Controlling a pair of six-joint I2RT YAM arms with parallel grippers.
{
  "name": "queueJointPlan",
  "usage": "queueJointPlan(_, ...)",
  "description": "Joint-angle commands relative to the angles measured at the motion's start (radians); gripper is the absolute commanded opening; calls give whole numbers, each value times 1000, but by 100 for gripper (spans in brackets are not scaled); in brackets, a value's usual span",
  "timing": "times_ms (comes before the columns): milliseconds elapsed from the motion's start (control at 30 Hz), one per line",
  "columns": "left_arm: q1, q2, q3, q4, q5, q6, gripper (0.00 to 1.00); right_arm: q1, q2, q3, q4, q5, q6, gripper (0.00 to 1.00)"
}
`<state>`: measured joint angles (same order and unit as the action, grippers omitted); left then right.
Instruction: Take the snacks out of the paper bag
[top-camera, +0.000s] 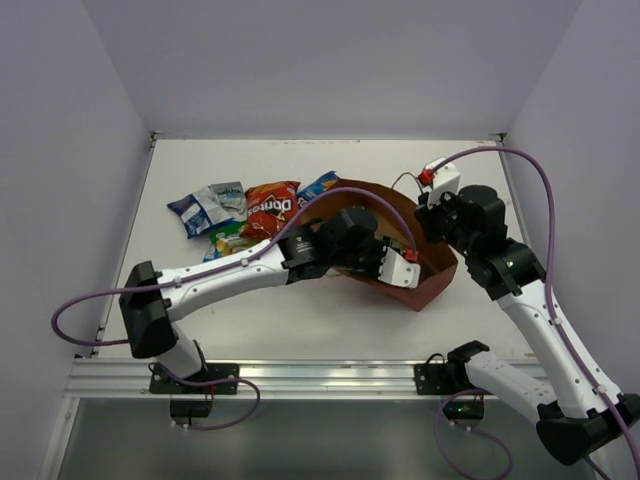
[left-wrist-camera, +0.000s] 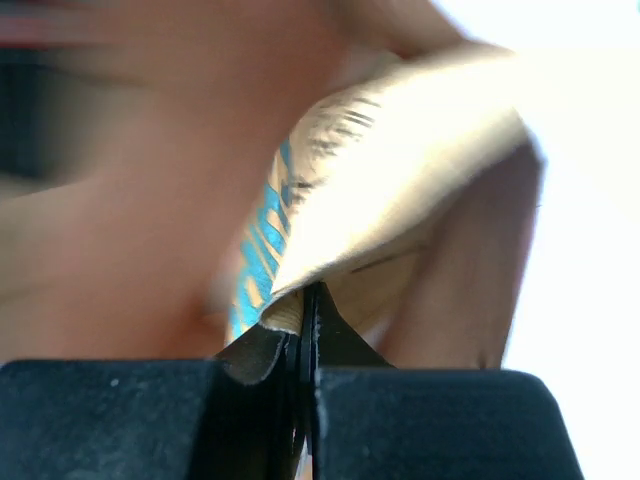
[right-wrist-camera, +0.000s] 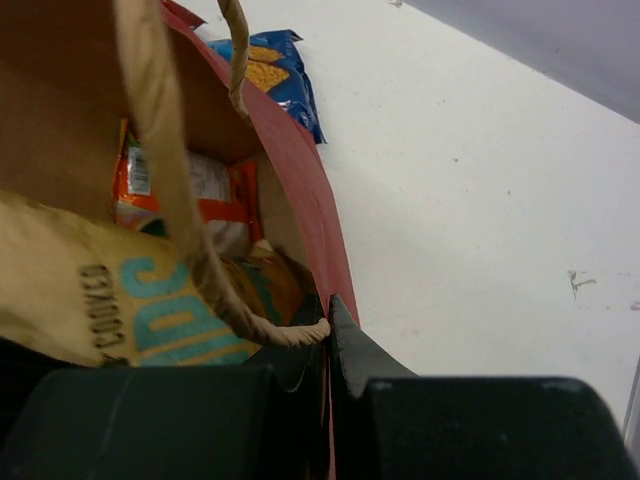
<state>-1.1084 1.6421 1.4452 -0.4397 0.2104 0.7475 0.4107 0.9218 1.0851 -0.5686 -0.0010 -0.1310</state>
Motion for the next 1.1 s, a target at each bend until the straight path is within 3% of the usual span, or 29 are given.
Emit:
queueJointPlan(0,-1,-226,58,168,-169,-7,0,4,-6,-19,29,79,27,0)
queueJointPlan(233,2,-398,145,409,-449,-26,0,4,-1,-39,42,164,47,0)
queueJointPlan(367,25,-426,162,609,-687,-1,0,2,3,-37,41,193,56,0)
queueJointPlan(467,178,-404,196,601,-749,-51,0,2,2,-27,35,207,65,0)
queueJointPlan(500,291,-386,204,587,-746,-86,0,4,3,-22,26,210,67,0)
queueJointPlan(700,646,-231,253,499,-625,-229,0,4,-3,16,-8,182,76,0)
queueJointPlan(933,869,-59,139,714,-675,-83,0,4,-12,36,-40,151,77,0)
queueJointPlan(1067,978,48,68,810,-721,-118,0,2,-21,47,-70,127,79,0)
